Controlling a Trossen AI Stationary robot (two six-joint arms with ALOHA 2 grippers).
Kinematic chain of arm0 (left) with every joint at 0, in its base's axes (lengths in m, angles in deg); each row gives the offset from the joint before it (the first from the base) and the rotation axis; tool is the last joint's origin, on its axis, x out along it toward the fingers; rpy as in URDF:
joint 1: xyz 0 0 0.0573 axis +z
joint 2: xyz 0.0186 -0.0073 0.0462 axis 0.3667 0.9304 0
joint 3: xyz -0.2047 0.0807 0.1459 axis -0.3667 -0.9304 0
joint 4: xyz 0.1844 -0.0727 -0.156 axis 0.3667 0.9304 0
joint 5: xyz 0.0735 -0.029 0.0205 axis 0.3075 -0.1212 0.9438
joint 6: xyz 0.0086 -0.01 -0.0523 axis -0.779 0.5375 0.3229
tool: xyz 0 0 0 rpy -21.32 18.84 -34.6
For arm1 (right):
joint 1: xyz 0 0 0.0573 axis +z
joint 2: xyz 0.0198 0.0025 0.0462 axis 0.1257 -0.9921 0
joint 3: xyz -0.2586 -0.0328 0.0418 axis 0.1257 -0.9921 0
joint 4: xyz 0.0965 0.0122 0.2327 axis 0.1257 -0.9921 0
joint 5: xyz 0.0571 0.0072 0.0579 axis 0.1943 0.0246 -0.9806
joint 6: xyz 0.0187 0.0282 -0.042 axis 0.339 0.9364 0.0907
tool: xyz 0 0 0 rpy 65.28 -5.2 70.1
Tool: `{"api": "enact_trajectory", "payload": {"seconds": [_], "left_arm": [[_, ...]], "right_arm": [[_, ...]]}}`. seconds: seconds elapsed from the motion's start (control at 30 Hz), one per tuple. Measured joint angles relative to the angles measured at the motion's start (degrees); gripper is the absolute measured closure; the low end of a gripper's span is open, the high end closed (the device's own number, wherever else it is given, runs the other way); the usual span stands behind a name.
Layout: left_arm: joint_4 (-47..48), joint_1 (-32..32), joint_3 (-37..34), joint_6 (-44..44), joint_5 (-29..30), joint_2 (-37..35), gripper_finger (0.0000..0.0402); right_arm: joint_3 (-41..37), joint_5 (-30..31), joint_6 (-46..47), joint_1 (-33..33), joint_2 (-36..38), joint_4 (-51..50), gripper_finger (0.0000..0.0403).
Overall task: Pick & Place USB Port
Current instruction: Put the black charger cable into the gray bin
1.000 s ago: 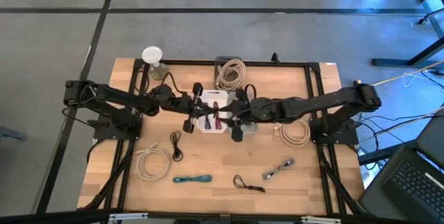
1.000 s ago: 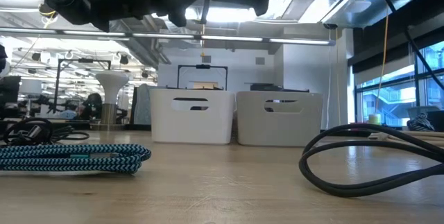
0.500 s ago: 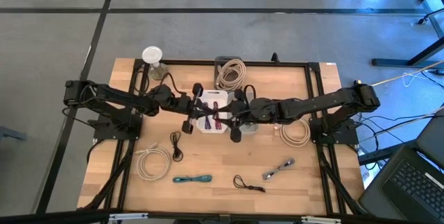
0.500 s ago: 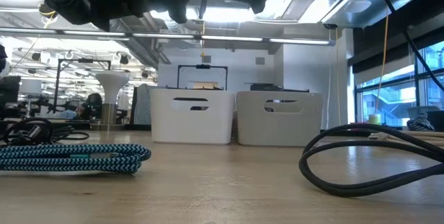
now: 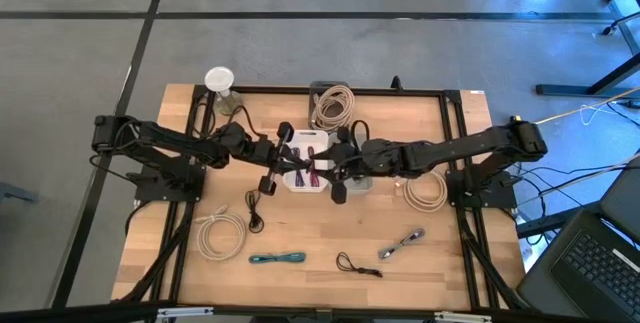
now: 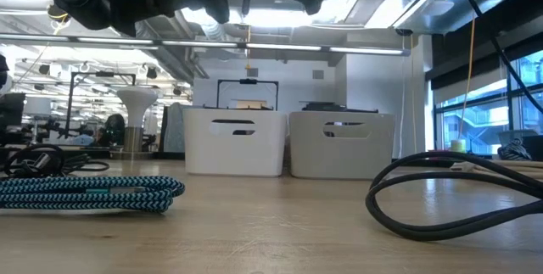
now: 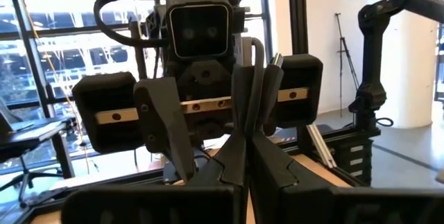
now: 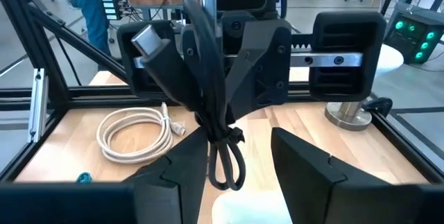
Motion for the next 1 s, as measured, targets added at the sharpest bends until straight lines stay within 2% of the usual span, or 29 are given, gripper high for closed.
{"api": "enact_trajectory", "payload": {"seconds": [0.13,0.23,0.3,0.47,0.77,0.93,1.0], "left_arm": [[-0.2,0.0,0.0,-0.1,-0.2,0.0,0.0399],[0.2,0.0,0.0,-0.1,-0.2,0.0,0.0399],[0.5,0.0,0.0,-0.2,-0.4,0.0,0.0399],[0.6,0.0,0.0,-0.1,-0.4,0.0,0.0399],[2.2,0.0,0.2,1.0,1.2,0.0,0.0388],[6.0,-0.8,0.1,-1.2,2.8,-0.1,0.0333],[6.9,-0.6,0.1,-1.5,5.6,-0.1,0.0305]], "right_arm": [[0.0,0.0,-0.2,0.0,-1.4,2.5,0.0245],[0.0,0.2,0.1,0.0,-3.2,3.8,0.0263],[0.0,-0.4,0.0,-0.1,-4.4,4.1,0.0287],[0.0,-0.8,-1.7,0.0,-4.9,4.2,0.0383],[0.0,0.7,-3.0,-0.1,-2.1,-1.6,0.0387],[0.0,7.9,-2.3,-0.3,3.0,-10.4,0.0388],[0.0,10.8,-0.6,-0.4,5.3,-15.1,0.0388]]}}
